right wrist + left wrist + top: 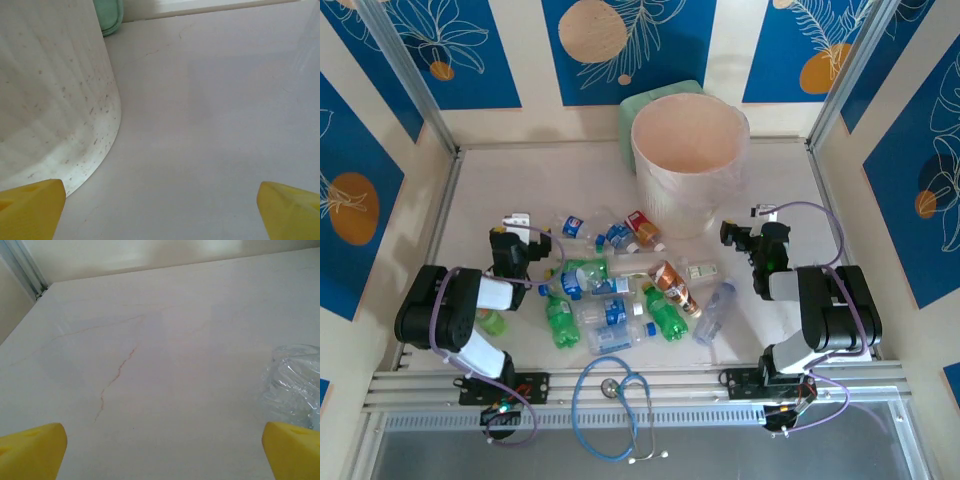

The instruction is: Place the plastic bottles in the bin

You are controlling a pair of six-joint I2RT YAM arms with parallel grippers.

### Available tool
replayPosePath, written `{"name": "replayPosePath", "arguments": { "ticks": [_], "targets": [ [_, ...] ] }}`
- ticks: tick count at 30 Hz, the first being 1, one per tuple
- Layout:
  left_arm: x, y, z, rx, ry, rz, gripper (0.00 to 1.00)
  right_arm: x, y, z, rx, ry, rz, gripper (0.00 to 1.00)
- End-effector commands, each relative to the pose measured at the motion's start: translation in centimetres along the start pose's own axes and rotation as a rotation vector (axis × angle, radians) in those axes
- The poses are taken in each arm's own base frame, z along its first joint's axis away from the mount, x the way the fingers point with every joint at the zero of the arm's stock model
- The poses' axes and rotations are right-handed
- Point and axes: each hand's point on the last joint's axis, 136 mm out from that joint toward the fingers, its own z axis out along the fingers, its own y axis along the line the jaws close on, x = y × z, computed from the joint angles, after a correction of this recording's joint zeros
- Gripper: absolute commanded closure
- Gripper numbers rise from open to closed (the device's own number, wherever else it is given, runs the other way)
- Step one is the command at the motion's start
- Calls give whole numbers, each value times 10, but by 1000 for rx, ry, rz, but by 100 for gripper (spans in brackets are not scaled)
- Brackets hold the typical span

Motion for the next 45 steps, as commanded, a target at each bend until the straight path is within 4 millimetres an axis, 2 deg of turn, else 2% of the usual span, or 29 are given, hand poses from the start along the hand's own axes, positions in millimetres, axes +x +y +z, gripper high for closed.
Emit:
{"name": "replayPosePath", "arguments": {
  "ticks": [1,23,25,27,29,30,31,32,34,36,37,40,45],
  "targets": [
    [-8,1,2,12,-21,-11,0,-9,6,2,-22,-27,-13,1],
    [-9,1,2,11,-21,-11,0,-10,5,2,-32,-27,-4,1],
    [-8,1,2,12,-20,-12,0,-14,-1,1,5,-22,14,1],
    [-8,1,1,11,-21,-12,0,-26,-6,-7,47,-37,26,1],
    [-21,10,-5,-59,-38,-9,0,-53,-17,-24,171,-21,68,1],
    [-35,13,-12,-98,-19,9,0,-70,-24,-44,257,15,158,1],
    [-55,17,-18,-137,-8,21,0,-79,-29,-65,308,54,273,1],
    [-84,26,-30,-201,-47,-15,0,-84,-30,-88,333,102,405,1],
    [-128,32,-53,-185,-103,-190,0,-66,-32,-120,387,177,589,1],
    [-160,21,-71,-111,-82,-293,0,-49,-13,-131,247,251,657,1],
    [-166,17,-77,-108,-44,-329,0,-44,-10,-139,246,294,674,1],
    [-173,-29,-92,46,51,-348,0,-26,-6,-173,407,476,581,1],
    [-155,-109,-118,234,196,-287,0,-13,22,-217,553,740,398,1]
  ]
}}
